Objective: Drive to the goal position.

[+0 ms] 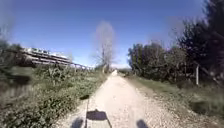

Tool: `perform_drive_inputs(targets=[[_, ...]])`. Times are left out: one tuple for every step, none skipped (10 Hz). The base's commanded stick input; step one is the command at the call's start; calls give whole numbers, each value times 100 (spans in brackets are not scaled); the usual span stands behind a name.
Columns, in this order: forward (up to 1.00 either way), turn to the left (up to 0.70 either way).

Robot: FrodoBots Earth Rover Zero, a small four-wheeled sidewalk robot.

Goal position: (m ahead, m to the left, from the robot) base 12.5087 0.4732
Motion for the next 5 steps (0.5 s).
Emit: perform_drive_inputs(targets=[[50,0],[50,0],[50,0],[50,0],[50,0]])
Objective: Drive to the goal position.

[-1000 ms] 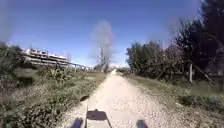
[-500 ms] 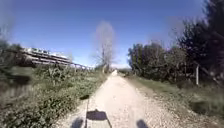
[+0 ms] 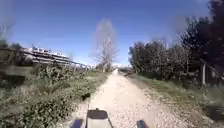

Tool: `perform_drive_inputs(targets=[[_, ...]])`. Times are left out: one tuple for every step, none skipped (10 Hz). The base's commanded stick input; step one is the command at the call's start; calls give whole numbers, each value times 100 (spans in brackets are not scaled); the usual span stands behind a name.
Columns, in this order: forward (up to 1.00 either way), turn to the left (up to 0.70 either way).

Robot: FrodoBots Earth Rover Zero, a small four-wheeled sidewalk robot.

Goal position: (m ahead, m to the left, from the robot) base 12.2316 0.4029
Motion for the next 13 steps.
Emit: perform_drive_inputs(targets=[[50,0],[50,0],[50,0],[50,0],[50,0],[50,0],[50,0],[50,0],[50,0],[50,0],[50,0],[50,0],[50,0]])
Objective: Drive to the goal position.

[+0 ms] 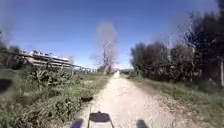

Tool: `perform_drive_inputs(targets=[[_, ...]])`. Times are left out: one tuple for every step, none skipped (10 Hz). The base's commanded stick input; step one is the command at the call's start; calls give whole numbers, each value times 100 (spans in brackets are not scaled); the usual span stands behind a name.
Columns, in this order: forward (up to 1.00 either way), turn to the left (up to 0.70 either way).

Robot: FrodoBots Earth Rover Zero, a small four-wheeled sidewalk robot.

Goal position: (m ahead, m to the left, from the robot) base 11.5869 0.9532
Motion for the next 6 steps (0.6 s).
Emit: perform_drive_inputs(targets=[[50,0],[50,0],[50,0],[50,0],[50,0],[50,0]])
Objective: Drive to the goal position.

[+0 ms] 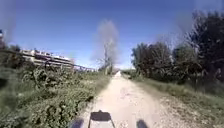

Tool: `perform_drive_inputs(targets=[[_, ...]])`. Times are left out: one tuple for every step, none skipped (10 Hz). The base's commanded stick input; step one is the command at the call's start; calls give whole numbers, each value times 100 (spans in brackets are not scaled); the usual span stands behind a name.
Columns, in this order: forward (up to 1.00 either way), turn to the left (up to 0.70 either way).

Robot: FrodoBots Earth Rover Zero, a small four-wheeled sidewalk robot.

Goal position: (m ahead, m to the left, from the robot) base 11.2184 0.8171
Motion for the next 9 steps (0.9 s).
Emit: perform_drive_inputs(targets=[[50,0],[50,0],[50,0],[50,0],[50,0],[50,0],[50,0],[50,0],[50,0]])
